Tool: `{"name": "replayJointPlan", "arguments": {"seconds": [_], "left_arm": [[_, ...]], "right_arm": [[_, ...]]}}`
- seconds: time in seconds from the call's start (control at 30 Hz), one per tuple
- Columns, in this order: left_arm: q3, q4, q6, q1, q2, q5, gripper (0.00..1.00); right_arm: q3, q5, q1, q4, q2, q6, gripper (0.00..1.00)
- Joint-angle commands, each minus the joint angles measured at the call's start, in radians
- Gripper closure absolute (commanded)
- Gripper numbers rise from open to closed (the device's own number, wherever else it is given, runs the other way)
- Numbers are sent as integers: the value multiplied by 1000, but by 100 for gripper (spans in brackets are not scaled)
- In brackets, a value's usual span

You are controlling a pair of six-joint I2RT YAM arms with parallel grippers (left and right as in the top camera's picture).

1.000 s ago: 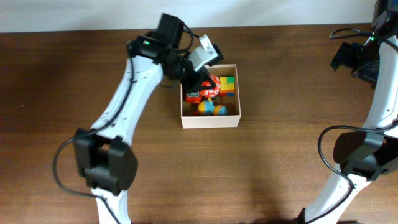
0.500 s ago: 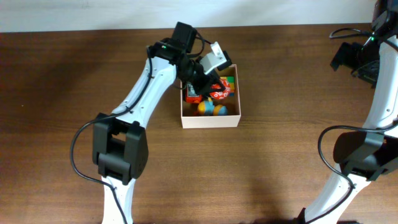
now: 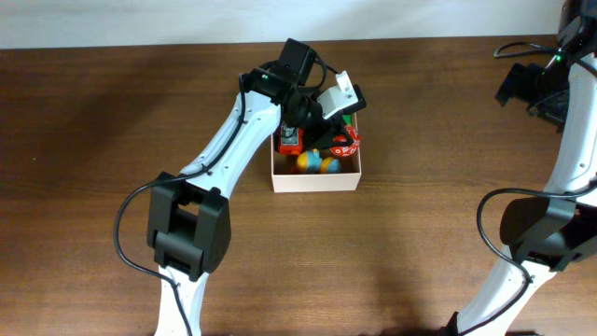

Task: Pack container
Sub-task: 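Carry the red ball over the box and lower it inside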

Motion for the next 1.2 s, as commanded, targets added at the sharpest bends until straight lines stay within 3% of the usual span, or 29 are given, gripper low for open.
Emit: {"name": "replayJointPlan", "arguments": {"seconds": [0.0, 0.07, 0.1, 0.13, 0.17, 0.2, 0.63, 0.97, 1.17], "left_arm": [[3, 3, 16, 5, 4, -3, 57], [3, 3, 16, 5, 4, -3, 50], [3, 3, 16, 5, 4, -3, 41], [3, 3, 16, 5, 4, -3, 28], [3, 3, 16, 5, 4, -3, 8], [3, 3, 16, 5, 4, -3, 1], [3, 7, 16, 5, 4, -6, 1], [3, 10, 15, 7, 4, -365, 1], [4, -34, -34, -1, 3, -342, 1]], "right_arm": [[-3, 13, -2, 0, -32, 2, 1], [-3, 13, -2, 0, -32, 2, 1], [-3, 13, -2, 0, -32, 2, 1], [-3, 13, -2, 0, -32, 2, 1], [-3, 13, -2, 0, -32, 2, 1], [-3, 13, -2, 0, -32, 2, 1], [-3, 13, -2, 0, -32, 2, 1], [-3, 13, -2, 0, -32, 2, 1], [-3, 13, -2, 0, -32, 2, 1]]}}
